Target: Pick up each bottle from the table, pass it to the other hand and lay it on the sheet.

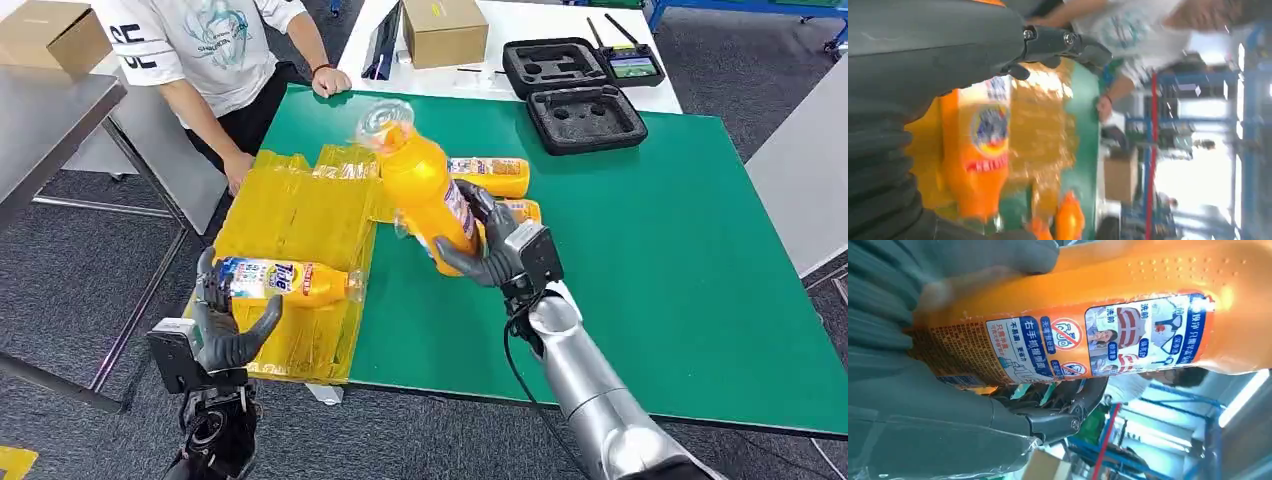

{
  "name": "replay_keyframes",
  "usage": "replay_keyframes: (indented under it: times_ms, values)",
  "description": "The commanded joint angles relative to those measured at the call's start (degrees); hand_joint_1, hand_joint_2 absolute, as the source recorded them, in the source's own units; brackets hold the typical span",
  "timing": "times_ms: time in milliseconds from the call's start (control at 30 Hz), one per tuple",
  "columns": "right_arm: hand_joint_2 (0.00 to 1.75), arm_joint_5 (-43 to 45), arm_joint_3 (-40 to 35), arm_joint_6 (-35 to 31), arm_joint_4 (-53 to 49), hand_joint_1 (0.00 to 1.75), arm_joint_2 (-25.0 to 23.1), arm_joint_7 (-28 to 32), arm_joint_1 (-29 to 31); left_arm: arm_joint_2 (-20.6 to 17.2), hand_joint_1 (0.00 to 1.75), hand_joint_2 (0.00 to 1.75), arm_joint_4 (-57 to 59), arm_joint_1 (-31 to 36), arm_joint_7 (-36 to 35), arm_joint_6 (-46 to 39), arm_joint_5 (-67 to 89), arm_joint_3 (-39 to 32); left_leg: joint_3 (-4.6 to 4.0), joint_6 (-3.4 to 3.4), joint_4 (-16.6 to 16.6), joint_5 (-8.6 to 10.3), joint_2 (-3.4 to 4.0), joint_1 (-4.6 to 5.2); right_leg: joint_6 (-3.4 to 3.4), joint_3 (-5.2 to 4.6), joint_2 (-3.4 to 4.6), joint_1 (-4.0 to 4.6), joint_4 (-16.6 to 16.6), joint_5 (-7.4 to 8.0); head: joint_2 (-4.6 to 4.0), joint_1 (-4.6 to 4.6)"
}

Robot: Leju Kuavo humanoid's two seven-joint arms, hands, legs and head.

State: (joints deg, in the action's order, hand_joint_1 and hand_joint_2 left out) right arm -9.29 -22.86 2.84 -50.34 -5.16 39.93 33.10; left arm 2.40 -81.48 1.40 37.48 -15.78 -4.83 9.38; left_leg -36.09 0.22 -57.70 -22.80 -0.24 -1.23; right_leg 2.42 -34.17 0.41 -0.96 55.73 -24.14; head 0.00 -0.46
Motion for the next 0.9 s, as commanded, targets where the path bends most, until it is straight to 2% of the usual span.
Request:
replay_keyframes:
  times_ms: [33,133,200,267,300,333,667,767,800,833,900]
  values:
    - [1.75,0.8,-5.2,2.6,3.1,1.75,-1.2,0.1,-3.0,-2.5,0.00,1.75,-3.0,0.6,-1.3,4.9,1.9,8.1,0.35,0.05,0.1,-0.16,0.00,0.00,-0.12,0.37,-0.06,0.04,-0.1,-0.16,-0.02,0.00]
    - [1.75,0.4,-7.4,3.3,5.2,1.75,-2.9,0.1,-4.0,-2.1,0.00,1.75,-3.0,1.4,-2.7,6.9,2.3,10.1,0.20,0.03,0.1,-0.09,0.01,0.00,-0.08,0.20,-0.01,0.02,0.0,-0.09,0.00,0.00]
    - [1.75,0.1,-8.4,3.1,6.1,1.75,-3.5,0.1,-3.7,-2.2,0.00,1.75,-2.3,2.0,-3.6,8.1,1.7,10.7,0.46,0.07,0.0,-0.21,0.01,0.01,-0.15,0.45,-0.05,0.03,0.0,-0.21,0.00,0.00]
    - [1.75,0.1,-9.3,3.4,7.2,1.75,-4.9,0.1,-3.6,-1.9,0.00,1.75,-1.0,3.6,-3.9,9.1,1.9,11.6,0.12,0.02,0.0,-0.06,0.02,0.00,-0.07,0.10,-0.01,0.02,0.0,-0.06,0.00,0.02]
    - [1.75,-0.2,-9.8,3.0,7.6,1.75,-5.4,0.1,-3.5,-1.8,0.00,1.75,-0.2,4.4,-4.5,9.7,1.7,12.0,0.49,0.07,0.0,-0.22,0.06,0.01,-0.19,0.46,-0.02,0.04,0.0,-0.22,0.00,0.00]
    - [1.75,-0.3,-9.9,2.7,7.6,1.75,-5.6,0.1,-3.7,-1.7,0.00,1.75,0.4,5.0,-4.7,10.1,1.7,12.3,0.14,0.00,0.0,-0.08,0.02,0.00,-0.09,0.10,-0.01,0.02,0.0,-0.07,0.00,0.00]
    - [1.75,-0.8,-9.4,2.4,6.6,1.75,-4.5,0.1,-5.9,-1.0,0.00,1.75,5.4,8.4,-5.8,14.8,-0.7,14.2,0.36,0.04,0.1,-0.15,-0.12,0.04,-0.11,0.38,-0.18,-0.01,-0.1,-0.17,-0.02,0.02]
    - [1.75,-1.5,-8.8,2.4,7.4,1.75,-4.6,0.1,-6.0,-0.9,0.00,1.75,6.3,9.1,-6.7,17.2,-3.2,14.2,0.19,0.00,0.1,-0.08,-0.10,0.02,-0.08,0.20,-0.14,0.00,0.0,-0.11,0.00,0.00]
    - [1.75,-1.9,-8.5,2.5,8.0,1.75,-4.7,0.1,-5.8,-0.9,0.00,1.75,6.8,9.6,-7.3,19.3,-5.0,14.4,0.51,0.04,0.1,-0.22,-0.12,0.03,-0.18,0.52,-0.21,0.02,-0.1,-0.26,0.00,0.02]
    - [1.75,-1.9,-8.5,2.5,8.0,1.75,-4.7,0.1,-5.8,-0.9,0.00,1.75,6.8,9.6,-7.3,19.3,-5.0,14.4,0.19,-0.01,0.1,-0.07,-0.08,0.02,-0.08,0.18,-0.12,0.00,-0.1,-0.08,0.00,0.00]
    - [1.75,-1.8,-8.3,2.5,8.2,1.75,-4.6,0.1,-5.9,-0.9,0.00,1.75,6.8,9.8,-7.4,19.2,-5.1,14.3,0.20,0.00,0.1,-0.08,-0.08,0.03,-0.09,0.18,-0.12,0.00,0.0,-0.10,0.00,0.00]
